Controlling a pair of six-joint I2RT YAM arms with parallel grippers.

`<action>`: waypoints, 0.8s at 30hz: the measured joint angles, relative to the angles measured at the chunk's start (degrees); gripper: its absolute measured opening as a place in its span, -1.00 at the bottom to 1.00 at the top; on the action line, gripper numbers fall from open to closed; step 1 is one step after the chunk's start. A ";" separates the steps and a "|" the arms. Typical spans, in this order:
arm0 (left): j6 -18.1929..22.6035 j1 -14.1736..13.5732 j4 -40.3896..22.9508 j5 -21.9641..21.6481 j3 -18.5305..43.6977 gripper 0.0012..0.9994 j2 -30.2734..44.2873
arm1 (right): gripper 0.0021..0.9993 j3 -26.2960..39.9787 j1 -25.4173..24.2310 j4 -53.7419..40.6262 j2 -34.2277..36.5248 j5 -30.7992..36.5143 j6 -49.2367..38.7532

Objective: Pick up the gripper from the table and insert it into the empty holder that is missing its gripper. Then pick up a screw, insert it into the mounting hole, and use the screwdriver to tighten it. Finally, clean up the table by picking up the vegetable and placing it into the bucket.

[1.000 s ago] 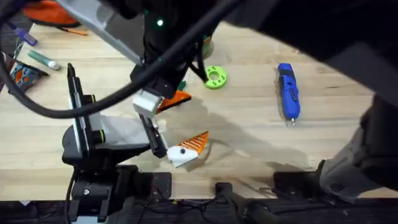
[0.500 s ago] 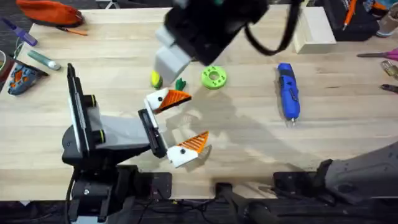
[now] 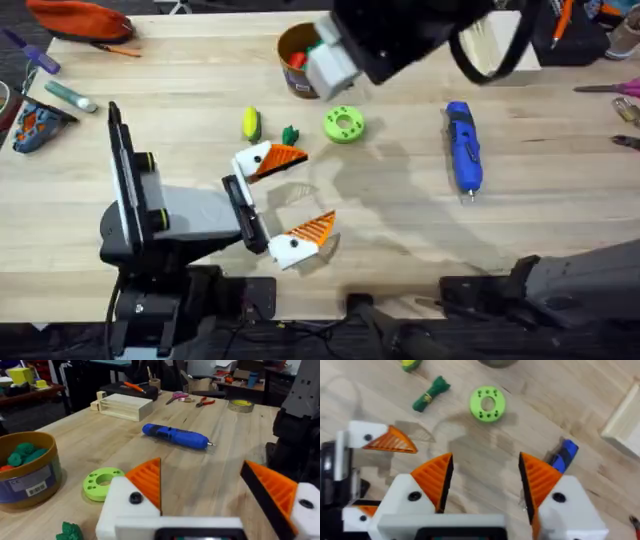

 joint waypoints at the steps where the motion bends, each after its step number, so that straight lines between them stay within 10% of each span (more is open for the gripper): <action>1: 0.00 0.00 0.00 0.02 0.00 0.97 0.00 | 0.51 -1.46 -0.38 0.35 -0.53 0.56 0.71; 13: 0.00 0.00 0.00 0.02 0.00 0.97 0.00 | 0.74 -22.51 -4.89 6.58 -6.80 3.66 10.89; 24: 0.00 0.00 0.00 0.02 0.00 0.97 0.00 | 0.76 -28.10 -16.12 6.35 -7.49 3.62 16.29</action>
